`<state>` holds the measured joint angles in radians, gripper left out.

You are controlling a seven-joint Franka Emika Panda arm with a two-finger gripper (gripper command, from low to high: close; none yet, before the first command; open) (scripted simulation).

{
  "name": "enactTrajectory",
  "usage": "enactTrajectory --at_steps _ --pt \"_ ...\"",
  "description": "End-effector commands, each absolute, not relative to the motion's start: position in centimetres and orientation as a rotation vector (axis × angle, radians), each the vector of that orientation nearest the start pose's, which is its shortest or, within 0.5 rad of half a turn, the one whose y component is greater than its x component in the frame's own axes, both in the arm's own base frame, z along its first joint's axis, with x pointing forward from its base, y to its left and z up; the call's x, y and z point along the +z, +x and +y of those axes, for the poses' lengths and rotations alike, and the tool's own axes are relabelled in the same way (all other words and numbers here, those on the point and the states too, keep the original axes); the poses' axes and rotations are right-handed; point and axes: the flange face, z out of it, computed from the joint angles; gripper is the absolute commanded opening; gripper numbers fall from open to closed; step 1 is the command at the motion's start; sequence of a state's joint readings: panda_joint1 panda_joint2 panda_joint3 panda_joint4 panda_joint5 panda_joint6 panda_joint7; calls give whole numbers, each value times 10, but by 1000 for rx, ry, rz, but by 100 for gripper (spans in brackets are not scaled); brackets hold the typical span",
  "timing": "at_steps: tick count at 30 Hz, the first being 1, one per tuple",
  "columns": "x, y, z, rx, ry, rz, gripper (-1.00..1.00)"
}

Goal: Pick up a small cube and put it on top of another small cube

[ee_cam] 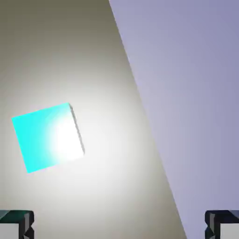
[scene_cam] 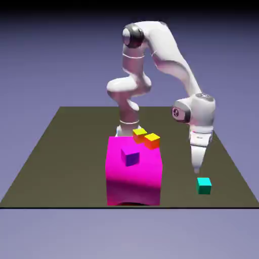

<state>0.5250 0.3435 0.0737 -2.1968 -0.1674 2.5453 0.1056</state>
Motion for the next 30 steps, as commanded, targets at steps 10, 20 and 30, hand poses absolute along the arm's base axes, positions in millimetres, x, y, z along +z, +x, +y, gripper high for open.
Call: enactTrajectory --at_steps 10,20,30 --pt "126 447 340 63 -3003 -1190 -100" --pt "288 514 245 54 -3132 -1009 -100" --pt "460 529 15 90 -3169 -571 -100"
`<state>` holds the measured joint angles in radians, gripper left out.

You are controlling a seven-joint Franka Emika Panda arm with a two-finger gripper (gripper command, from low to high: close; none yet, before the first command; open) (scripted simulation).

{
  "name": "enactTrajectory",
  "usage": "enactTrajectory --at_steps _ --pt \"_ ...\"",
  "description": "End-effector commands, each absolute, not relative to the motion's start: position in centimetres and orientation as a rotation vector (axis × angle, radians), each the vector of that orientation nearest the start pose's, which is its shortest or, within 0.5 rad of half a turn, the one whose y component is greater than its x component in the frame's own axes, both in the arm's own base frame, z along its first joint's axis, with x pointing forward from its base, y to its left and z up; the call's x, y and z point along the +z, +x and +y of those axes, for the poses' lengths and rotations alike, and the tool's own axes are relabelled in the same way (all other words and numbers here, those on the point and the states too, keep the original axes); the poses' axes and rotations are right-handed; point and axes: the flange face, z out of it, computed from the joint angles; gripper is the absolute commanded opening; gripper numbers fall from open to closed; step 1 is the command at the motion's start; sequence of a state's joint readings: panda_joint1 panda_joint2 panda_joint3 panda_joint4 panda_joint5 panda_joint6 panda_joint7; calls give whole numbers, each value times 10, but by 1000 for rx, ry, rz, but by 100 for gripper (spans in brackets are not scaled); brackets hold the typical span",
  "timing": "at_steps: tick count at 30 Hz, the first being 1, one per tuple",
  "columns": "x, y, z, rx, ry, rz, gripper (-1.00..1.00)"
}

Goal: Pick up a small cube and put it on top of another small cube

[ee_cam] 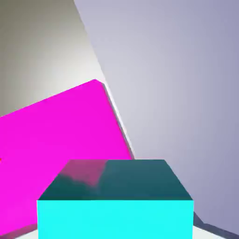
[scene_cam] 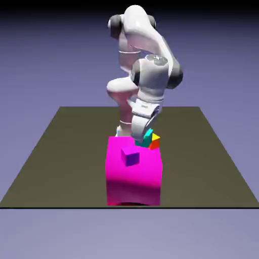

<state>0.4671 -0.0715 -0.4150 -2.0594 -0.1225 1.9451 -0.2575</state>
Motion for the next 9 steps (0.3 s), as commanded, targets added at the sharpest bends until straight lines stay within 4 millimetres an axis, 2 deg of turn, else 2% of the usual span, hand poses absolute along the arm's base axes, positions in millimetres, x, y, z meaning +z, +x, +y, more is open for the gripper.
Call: enactTrajectory --at_steps 1,5,6,7,8,9 --pt "460 529 15 90 -3169 -571 -100" --pt "392 527 11 90 -3169 -572 -100" --pt "391 527 11 90 -3169 -571 -100" --pt "391 527 11 90 -3169 -571 100" --pt "391 527 10 90 -3169 -571 100" --pt "407 528 12 90 -3169 -572 100"
